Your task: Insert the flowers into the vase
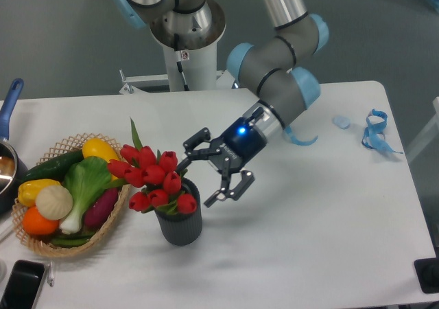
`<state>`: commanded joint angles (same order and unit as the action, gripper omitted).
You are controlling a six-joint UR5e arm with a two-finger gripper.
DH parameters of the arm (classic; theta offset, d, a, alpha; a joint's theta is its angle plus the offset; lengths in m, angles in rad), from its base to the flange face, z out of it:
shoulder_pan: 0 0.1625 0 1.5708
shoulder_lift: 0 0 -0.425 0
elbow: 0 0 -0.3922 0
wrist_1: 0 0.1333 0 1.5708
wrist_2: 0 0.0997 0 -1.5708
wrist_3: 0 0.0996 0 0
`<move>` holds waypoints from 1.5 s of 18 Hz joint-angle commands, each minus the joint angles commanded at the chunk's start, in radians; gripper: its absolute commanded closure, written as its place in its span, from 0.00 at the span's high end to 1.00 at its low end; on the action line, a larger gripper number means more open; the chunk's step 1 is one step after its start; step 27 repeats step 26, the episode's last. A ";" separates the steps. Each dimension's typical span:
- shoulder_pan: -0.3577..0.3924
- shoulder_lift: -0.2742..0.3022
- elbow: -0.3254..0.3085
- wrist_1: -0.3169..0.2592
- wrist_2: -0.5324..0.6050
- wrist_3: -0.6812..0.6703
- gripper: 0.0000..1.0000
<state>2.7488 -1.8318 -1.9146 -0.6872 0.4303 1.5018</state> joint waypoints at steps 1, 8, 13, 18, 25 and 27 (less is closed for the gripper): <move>0.006 0.023 0.052 -0.005 0.143 -0.006 1.00; 0.012 0.028 0.262 -0.012 0.613 -0.181 1.00; 0.038 0.078 0.377 -0.229 0.811 -0.176 1.00; 0.136 0.144 0.471 -0.544 0.834 -0.022 1.00; 0.233 0.195 0.463 -0.634 0.817 0.209 1.00; 0.236 0.195 0.463 -0.634 0.815 0.210 1.00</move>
